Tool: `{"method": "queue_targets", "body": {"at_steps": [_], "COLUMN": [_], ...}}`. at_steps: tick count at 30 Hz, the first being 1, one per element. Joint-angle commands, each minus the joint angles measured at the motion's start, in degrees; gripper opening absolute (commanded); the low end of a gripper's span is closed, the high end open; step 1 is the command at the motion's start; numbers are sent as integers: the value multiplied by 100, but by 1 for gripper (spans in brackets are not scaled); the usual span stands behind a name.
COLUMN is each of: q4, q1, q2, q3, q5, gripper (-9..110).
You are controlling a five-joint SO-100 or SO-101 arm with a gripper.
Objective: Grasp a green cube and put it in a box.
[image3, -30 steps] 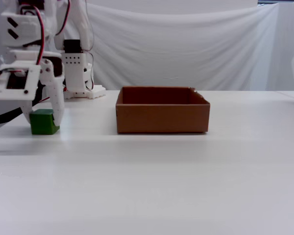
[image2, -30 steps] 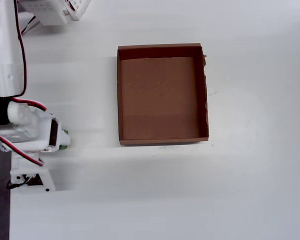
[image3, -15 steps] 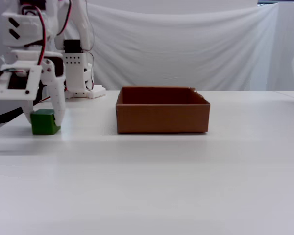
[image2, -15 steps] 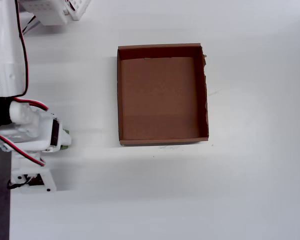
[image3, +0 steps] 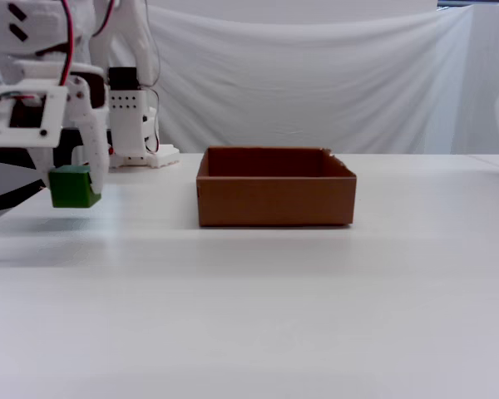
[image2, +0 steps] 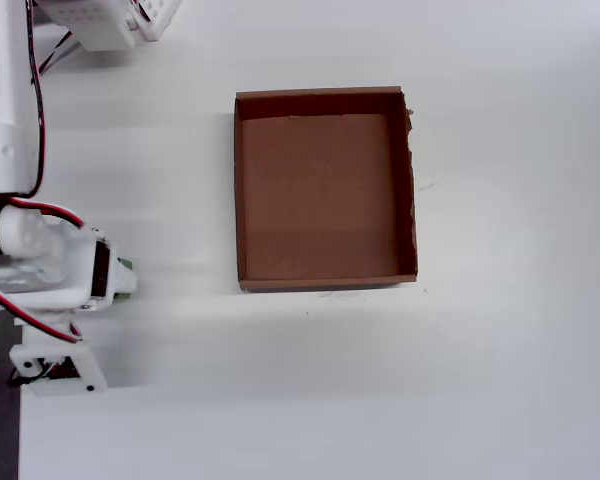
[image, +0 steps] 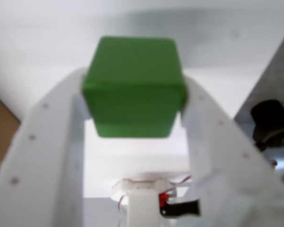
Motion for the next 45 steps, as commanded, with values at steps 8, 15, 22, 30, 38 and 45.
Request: {"method": "queue_targets", "body": {"at_steps": [8,15,22,30,38,45], "q4": [1037,1582,1538,1318,334,-554], "q1": [-800,-1529,-2391,-3208,-3771,-3999], "q2": [141,220,246,237,26,-264], "q3": [-1292,-1775,-1635,-1485,-853,-220], "q5": [123,519,1151,1828,2391,2575], "gripper": [13,13,13,13,13,13]}}
